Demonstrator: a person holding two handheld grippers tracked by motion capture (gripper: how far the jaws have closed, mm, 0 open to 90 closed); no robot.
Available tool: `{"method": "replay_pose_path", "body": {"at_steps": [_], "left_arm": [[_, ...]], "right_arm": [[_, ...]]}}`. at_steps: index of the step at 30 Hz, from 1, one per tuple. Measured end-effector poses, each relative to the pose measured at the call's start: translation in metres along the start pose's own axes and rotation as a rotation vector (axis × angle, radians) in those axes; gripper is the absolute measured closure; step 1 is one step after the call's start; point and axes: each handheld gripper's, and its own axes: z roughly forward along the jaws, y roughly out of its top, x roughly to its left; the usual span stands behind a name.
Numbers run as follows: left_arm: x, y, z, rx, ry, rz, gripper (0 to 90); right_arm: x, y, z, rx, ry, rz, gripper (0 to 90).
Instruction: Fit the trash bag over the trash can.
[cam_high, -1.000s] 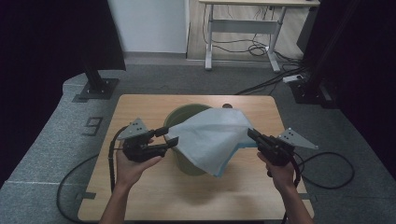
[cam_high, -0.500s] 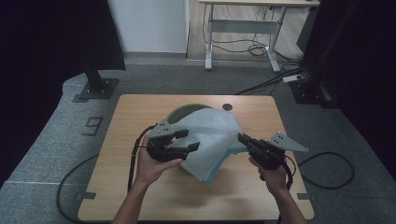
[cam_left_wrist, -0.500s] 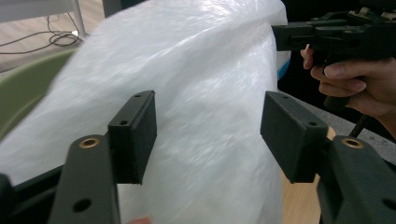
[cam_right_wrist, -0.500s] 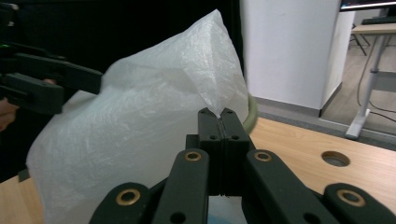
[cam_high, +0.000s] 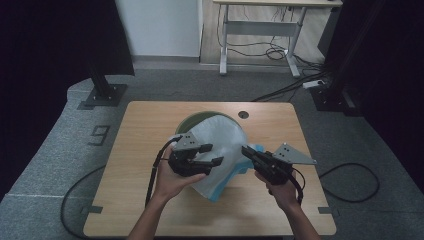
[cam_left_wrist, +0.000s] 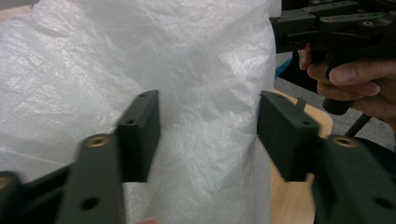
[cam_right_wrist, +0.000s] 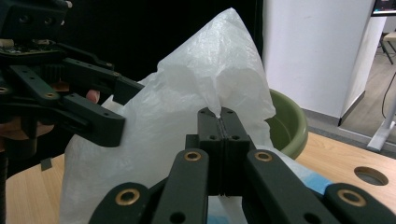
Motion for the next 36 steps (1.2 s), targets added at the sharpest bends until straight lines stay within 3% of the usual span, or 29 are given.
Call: {"method": "replay_pose_path", "body": {"at_steps": [4,6,12,14,16,20,25,30,36], "left_arm": [[0.000,0.000,-0.001,-0.014,-0.032,-0.007,62.8],[0.000,0.000,-0.003,-0.038,-0.028,-0.013,72.5],[0.002,0.003,-0.003,-0.049,-0.062,-0.041,85.6],[0.004,0.004,-0.004,-0.068,-0.077,-0.053,88.7],[0.007,0.004,-0.005,-0.095,-0.091,-0.077,89.5],[0.015,0.005,-0.004,-0.125,-0.107,-0.115,89.8],[0.023,0.005,-0.005,-0.150,-0.129,-0.166,89.8],[0.026,0.005,-0.006,-0.156,-0.114,-0.188,89.8],[0.028,0.005,-0.005,-0.161,-0.108,-0.201,89.8]], "right_arm": [[0.001,0.000,0.002,-0.001,0.004,0.001,87.6],[0.002,0.000,0.003,0.000,0.005,0.000,86.8],[0.003,0.000,0.003,0.002,0.009,-0.015,82.5],[0.003,0.000,0.001,-0.003,0.006,-0.018,76.4],[0.003,-0.001,-0.002,-0.007,-0.011,-0.019,66.7],[0.007,-0.002,-0.020,-0.028,-0.042,-0.022,56.8],[0.006,-0.013,-0.047,-0.043,-0.065,-0.002,54.6],[0.005,-0.025,-0.063,-0.034,-0.084,0.013,54.7],[0.015,-0.031,-0.073,-0.014,-0.048,0.013,58.3]]}}
